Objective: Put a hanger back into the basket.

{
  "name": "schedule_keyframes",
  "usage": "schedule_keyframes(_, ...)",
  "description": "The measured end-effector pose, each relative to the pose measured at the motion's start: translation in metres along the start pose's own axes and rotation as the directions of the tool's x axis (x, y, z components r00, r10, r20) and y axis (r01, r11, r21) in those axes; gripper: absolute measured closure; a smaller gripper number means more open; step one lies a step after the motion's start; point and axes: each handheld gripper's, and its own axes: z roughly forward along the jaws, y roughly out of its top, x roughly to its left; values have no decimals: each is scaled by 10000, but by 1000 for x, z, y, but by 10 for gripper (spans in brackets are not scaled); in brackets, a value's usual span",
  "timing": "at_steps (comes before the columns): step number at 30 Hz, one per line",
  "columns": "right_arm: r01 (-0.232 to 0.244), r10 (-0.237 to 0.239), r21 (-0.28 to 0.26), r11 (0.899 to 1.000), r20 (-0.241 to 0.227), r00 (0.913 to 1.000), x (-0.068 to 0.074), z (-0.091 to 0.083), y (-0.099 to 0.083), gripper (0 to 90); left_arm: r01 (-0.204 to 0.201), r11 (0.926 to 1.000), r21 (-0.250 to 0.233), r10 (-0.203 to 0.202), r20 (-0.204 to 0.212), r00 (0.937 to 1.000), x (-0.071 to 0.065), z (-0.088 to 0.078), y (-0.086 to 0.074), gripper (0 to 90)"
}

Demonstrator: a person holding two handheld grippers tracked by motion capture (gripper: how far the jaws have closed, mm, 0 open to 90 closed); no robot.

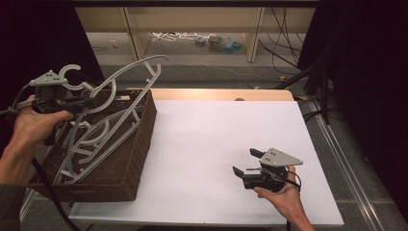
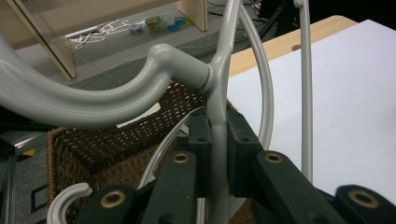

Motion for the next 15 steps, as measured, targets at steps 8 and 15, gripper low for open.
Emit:
schedule_keyframes(8,16,-16,-56,10000,42,10000,0,2,-1,173,190,9992,352,-173,-488,9987,19,13,-16,822)
schedule_keyframes(15,-18,18,39,10000,6,10000,-1,2,-1,173,-37,9961,878,112,-858,9963,32,18,-29,822)
